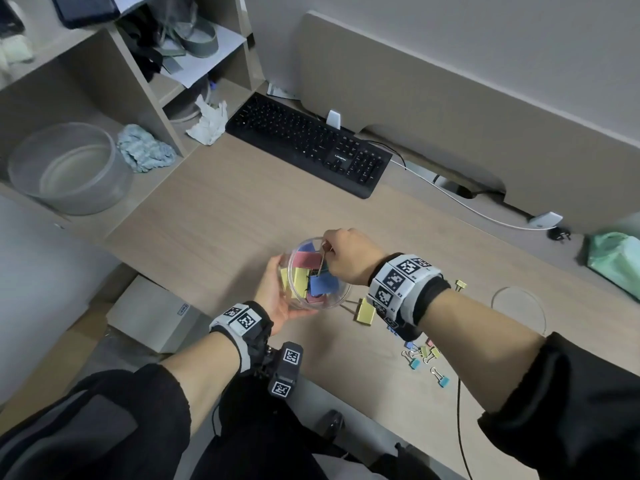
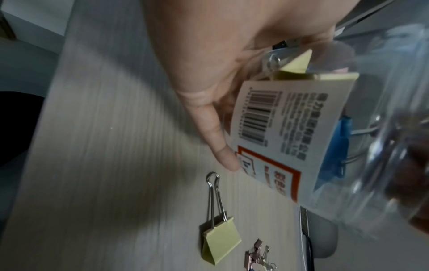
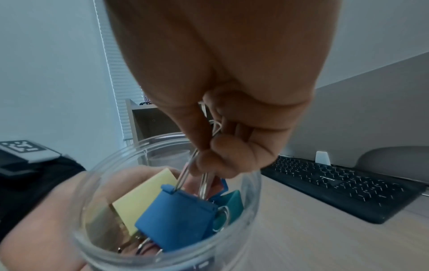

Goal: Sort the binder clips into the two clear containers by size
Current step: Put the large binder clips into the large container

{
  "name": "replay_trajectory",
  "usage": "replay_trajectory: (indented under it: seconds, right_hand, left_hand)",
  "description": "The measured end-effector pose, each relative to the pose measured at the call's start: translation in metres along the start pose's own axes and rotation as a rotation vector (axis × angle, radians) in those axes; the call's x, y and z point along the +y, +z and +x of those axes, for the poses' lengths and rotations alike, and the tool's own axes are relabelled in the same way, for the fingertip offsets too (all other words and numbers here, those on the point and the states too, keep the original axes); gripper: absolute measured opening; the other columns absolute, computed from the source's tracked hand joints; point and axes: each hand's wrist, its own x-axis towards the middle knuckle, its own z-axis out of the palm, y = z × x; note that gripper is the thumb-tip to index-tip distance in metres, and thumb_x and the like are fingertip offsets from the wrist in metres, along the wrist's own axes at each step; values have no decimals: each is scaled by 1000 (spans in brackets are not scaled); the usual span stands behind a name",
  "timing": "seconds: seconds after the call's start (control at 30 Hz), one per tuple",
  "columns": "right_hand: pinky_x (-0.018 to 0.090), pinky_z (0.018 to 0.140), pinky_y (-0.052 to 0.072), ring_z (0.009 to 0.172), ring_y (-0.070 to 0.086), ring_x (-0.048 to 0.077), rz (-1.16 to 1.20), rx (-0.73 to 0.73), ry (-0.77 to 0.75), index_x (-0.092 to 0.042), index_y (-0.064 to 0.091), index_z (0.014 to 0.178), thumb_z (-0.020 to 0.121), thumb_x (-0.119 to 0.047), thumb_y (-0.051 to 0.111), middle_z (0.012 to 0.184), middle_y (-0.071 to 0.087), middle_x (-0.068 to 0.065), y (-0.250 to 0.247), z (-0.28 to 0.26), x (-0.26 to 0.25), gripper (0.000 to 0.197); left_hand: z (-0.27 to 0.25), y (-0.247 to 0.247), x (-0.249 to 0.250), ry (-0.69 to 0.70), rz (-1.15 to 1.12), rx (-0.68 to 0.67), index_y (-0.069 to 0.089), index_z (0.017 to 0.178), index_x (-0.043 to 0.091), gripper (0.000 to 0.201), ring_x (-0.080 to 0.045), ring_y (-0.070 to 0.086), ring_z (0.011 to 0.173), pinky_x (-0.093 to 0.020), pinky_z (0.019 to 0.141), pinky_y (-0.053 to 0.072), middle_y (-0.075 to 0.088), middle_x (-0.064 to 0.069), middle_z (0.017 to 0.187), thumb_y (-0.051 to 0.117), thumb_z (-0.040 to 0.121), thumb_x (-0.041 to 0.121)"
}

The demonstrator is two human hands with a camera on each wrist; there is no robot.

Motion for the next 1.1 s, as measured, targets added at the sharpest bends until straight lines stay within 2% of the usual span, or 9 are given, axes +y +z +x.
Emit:
replay_trajectory:
  seconds: [0.13,0.33,0.5,0.63,0.7,0.8,0.87,0.97,1.1]
  right_hand:
    - [32,63,39,79,55,32,-17,-70,43,-9,59,98,87,-15,45,99,65,18,-3,1,1,19]
    - [24,45,41,56,54,23,168,-80,148,-6,65,82,86,-14,45,66,59,6,-8,5,3,22]
    - [34,60,49,69,58,28,175,-103,92,-12,56,114,86,-14,43,98,64,14,7,6,0,31]
    - [44,79,54,88,63,36,249,-45,7,-14,45,131,87,-11,46,98,68,20,14,4,8,44]
    - [44,83,52,94,62,36,196,-7,-34,-13,43,134,92,-23,50,100,69,18,15,2,10,44]
    - [40,73,47,86,59,35,158,22,-33,-10,51,120,98,-37,42,97,69,18,18,4,11,36]
    - [37,69,41,86,57,37,127,24,25,-8,55,107,99,-31,37,99,66,21,23,9,10,30]
    - [36,77,44,101,60,37,126,48,123,-6,61,107,98,-26,42,109,67,18,31,15,9,30]
    - [34,68,40,94,60,39,151,76,136,-3,62,98,94,-24,49,101,66,21,26,14,11,24]
  left_hand:
    - [4,-6,2,-19,-7,9,65,134,19,66,-42,73,105,-54,79,62,73,-20,123,43,92,66]
    - [5,-6,7,-28,-7,2,65,135,20,67,-41,73,107,-53,81,62,74,-17,123,42,91,66]
    - [5,-2,3,-21,7,4,66,132,19,64,-40,74,105,-52,79,62,75,-18,119,42,95,65]
    - [10,-7,4,-31,-27,-4,67,133,17,67,-37,74,106,-51,81,61,75,-18,119,37,95,65]
    - [12,-7,6,-27,-41,-4,67,131,15,67,-39,74,105,-51,79,62,75,-20,119,39,95,63]
    - [13,-3,6,-7,-14,-9,69,128,16,63,-39,74,105,-52,81,61,76,-19,117,42,95,62]
    - [13,3,6,-1,13,-6,69,128,18,64,-38,73,107,-55,86,61,76,-18,119,41,94,64]
    - [11,13,6,-10,37,-21,70,129,18,66,-37,72,111,-60,89,59,76,-16,119,44,91,66]
    - [11,12,9,-11,21,-16,70,128,18,66,-39,73,106,-57,87,60,76,-18,117,39,94,66]
